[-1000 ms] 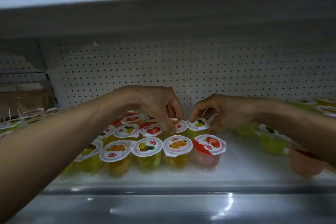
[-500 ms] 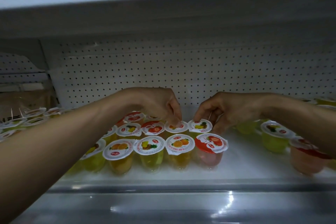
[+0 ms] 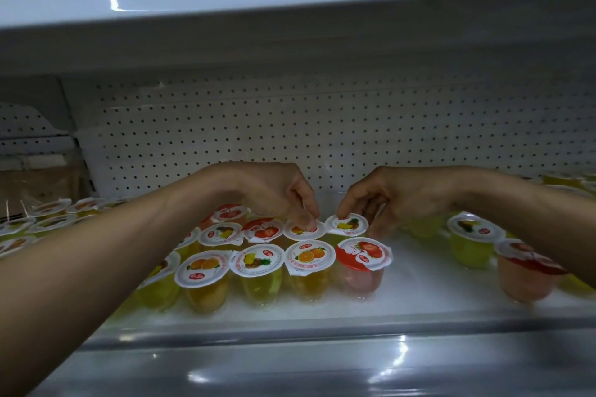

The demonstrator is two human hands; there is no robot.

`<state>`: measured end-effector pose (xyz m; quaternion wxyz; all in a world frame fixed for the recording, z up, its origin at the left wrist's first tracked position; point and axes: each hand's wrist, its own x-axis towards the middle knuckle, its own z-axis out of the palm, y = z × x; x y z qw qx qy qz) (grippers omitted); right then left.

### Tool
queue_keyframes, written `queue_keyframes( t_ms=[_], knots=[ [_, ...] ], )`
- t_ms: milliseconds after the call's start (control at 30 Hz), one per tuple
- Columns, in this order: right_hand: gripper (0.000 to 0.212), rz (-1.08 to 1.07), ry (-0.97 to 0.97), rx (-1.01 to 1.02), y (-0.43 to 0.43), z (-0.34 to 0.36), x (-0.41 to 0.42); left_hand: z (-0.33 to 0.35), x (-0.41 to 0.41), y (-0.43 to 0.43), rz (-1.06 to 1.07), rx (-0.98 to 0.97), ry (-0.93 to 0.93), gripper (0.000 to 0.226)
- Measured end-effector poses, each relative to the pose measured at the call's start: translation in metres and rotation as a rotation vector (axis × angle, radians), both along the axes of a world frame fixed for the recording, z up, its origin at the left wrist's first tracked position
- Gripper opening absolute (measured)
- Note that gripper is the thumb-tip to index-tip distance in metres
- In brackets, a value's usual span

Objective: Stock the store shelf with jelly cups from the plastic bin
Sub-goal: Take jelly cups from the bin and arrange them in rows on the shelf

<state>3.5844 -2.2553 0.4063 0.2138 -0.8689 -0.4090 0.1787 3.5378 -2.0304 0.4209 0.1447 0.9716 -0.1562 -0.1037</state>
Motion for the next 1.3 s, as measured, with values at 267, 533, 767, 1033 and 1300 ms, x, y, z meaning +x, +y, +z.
queue_keyframes(
  t_ms=[267, 533, 767, 1033, 1300],
  knots=[
    [0.034, -0.261, -0.339, 0.18, -0.058, 0.046, 0.013, 0.016, 0.029, -0.047, -0.077, -0.154, -0.203, 0.023],
    [0.041, -0.387, -0.33, -0.404, -0.105, 0.03, 0.041, 0.003, 0.067, -0.128, -0.179, -0.13, -0.124, 0.038],
    [0.037, -0.385, -0.265, -0.362, -0.112, 0.025, 0.043, -0.007, 0.082, -0.151, -0.206, -0.1, -0.098, 0.037],
    [0.035, -0.403, -0.268, -0.268, -0.113, 0.019, 0.049, -0.008, 0.079, -0.151, -0.143, -0.031, -0.237, 0.033],
    [0.025, -0.301, -0.37, 0.093, -0.071, 0.04, 0.037, 0.041, 0.054, -0.058, 0.019, -0.107, -0.32, 0.038]
  ],
)
